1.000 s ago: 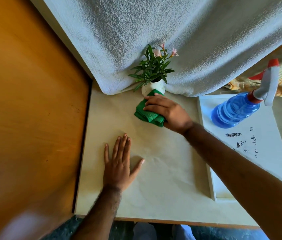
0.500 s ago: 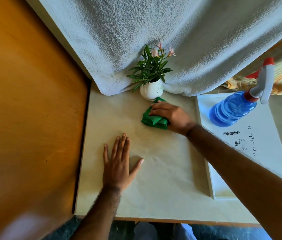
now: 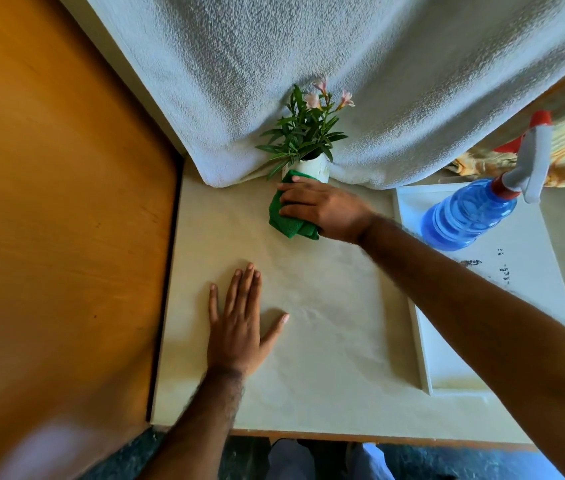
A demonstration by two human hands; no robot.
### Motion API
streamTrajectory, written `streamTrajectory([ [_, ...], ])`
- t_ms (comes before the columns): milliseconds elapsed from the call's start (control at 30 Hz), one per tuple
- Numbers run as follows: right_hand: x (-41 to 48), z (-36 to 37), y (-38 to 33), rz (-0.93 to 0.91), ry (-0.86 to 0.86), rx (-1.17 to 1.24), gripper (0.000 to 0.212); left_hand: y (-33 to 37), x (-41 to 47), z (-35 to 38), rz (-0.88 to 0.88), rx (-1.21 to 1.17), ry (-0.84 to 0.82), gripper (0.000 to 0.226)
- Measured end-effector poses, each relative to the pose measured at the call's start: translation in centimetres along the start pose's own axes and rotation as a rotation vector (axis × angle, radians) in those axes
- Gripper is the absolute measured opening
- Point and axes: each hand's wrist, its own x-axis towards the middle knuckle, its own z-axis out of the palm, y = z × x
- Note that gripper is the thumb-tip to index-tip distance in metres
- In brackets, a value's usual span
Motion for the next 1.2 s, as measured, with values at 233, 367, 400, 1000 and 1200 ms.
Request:
streamTrajectory([
  [233,-1.0,2.2,-1.5,0.207,-0.135,0.219,0.051,0.1,0.0,0.0,0.000,-0.016,0.025,0.096],
  [367,-0.4,2.0,-3.3,0.409,-0.136,0.395,0.070,0.1,0.0,-0.1,-0.004,-0.014,0.005,0.096],
  [400,-0.5,1.7,-3.8,0.459,-0.123,0.429,0.075,0.0,0.0,-0.1,-0.003,-0.014,0.001,0.096],
  [1000,-22.8,-5.1,-14.2,0.774,0.150,-0.045,0.069,0.7,-0.3,-1.4,-0.027,-0.033,-0.046,0.094],
  [1200,-27.4,-4.3,-14.3,0.949,-0.055,-0.004,0.077,0.8,-0.4,-1.1,-0.015,-0.025,-0.047,0.096],
])
